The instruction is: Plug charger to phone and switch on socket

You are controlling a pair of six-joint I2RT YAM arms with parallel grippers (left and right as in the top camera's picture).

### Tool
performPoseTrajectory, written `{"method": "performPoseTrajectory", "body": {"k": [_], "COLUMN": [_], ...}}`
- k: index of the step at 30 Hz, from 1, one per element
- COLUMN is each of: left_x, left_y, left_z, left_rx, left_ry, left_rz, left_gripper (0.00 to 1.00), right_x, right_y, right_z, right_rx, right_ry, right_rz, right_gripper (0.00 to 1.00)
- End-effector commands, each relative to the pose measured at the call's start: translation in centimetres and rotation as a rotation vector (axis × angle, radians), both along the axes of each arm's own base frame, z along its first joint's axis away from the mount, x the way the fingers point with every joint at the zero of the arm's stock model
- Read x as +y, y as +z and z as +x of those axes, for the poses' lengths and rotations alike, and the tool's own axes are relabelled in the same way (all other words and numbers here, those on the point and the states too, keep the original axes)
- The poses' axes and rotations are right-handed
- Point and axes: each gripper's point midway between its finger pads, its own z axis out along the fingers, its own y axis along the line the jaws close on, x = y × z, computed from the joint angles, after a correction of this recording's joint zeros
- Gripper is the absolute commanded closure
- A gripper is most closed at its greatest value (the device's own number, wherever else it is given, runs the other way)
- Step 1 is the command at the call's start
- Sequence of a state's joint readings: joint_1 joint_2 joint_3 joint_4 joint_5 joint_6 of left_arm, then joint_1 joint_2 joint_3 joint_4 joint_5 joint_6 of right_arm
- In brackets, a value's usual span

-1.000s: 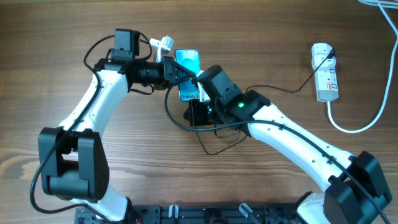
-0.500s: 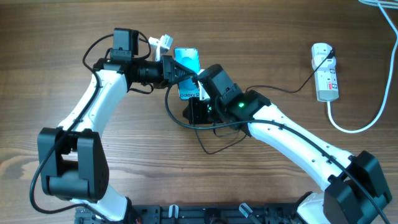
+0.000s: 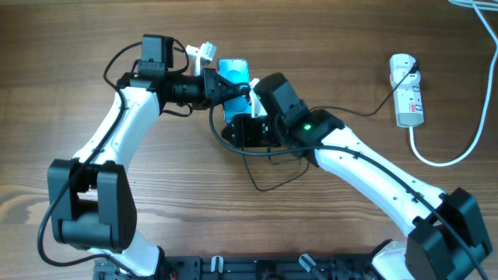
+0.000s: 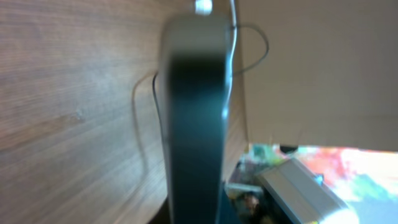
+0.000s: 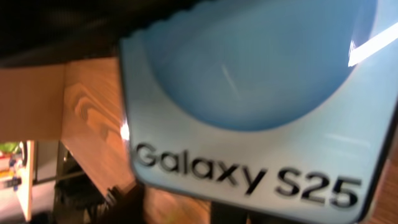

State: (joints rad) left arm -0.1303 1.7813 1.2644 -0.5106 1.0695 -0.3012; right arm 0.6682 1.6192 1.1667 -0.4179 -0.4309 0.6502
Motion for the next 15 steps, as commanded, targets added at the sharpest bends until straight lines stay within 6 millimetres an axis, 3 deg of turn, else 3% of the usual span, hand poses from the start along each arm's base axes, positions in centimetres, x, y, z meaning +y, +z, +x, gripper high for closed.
{"method": "performPoseTrajectory", "body": {"k": [1, 6, 10, 15], "left_x": [-0.5, 0.1, 0.1, -0.6], "left_y": [1.3, 1.2, 1.2, 3.0], "left_z": [-1.1, -0.9, -1.0, -2.1], "left_rx": [0.003, 0.013, 0.014, 0.005], "left_ry": [-0.039, -0.023, -0.026, -0.097], "left_rz": [-0.052, -0.052, -0.056, -0.160], "left_gripper": [0.96, 0.96, 0.96, 0.96], "right_x": [-0.7, -2.6, -3.6, -3.8], "right_y": [0.4, 0.2, 1.7, 5.6], "right_z": [1.8, 2.0, 2.2, 3.1], "right_rx": [-0.076, -0.017, -0.028, -0.092], "right_ry": [0.003, 0.025, 0.127, 0.222], "right_rz": [-0.014, 0.011, 0.125, 0.339], "right_gripper": [0.00, 0.00, 0.01, 0.25]}}
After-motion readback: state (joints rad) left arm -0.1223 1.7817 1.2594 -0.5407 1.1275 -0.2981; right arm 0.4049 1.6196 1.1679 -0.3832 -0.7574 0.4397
